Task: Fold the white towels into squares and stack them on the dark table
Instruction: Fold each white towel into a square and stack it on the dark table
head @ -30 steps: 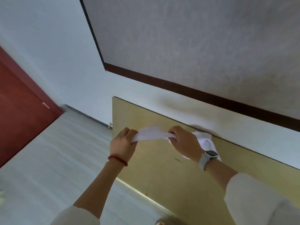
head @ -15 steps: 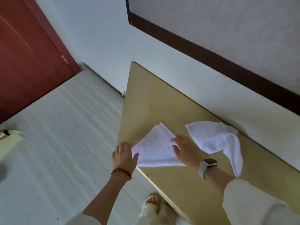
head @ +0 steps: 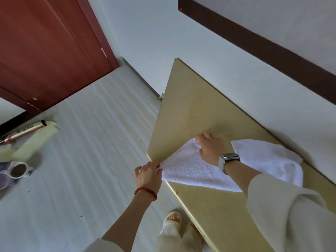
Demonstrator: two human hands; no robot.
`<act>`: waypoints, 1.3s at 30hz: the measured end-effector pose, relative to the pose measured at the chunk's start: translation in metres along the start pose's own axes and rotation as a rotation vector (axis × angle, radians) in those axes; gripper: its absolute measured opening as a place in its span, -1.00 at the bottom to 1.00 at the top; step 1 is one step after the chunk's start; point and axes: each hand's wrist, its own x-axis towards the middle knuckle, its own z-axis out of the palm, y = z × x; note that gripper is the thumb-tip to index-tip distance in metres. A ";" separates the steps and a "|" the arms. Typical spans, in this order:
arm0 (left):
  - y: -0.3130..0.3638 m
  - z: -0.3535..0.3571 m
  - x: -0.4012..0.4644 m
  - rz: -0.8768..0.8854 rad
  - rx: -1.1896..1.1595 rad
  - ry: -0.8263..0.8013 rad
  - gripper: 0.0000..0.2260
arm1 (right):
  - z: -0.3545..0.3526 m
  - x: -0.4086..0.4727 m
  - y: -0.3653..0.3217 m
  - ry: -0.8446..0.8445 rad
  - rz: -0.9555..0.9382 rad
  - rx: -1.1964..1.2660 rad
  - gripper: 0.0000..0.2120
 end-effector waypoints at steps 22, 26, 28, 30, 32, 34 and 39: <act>0.103 -0.215 0.085 0.543 -0.318 0.821 -0.94 | -0.200 -0.046 0.017 0.916 0.099 0.556 -0.85; 0.084 -0.191 0.071 0.716 -0.180 0.792 -0.98 | -0.165 -0.069 0.028 0.854 0.107 0.576 -0.85; 0.069 -0.163 0.065 0.750 -0.141 0.665 -0.94 | -0.135 -0.082 0.033 0.758 0.158 0.604 -0.86; 0.052 -0.133 0.056 0.754 -0.097 0.470 -0.92 | -0.100 -0.097 0.035 0.624 0.210 0.600 -0.85; 0.036 -0.110 0.040 0.719 -0.074 0.091 -0.91 | -0.062 -0.117 0.035 0.473 0.246 0.591 -0.84; 0.024 -0.089 0.024 0.602 0.015 -0.320 -0.89 | -0.030 -0.140 0.035 0.280 0.255 0.588 -0.82; 0.003 -0.059 0.004 0.437 0.026 -0.661 -0.87 | 0.014 -0.179 0.034 -0.073 0.275 0.586 -0.76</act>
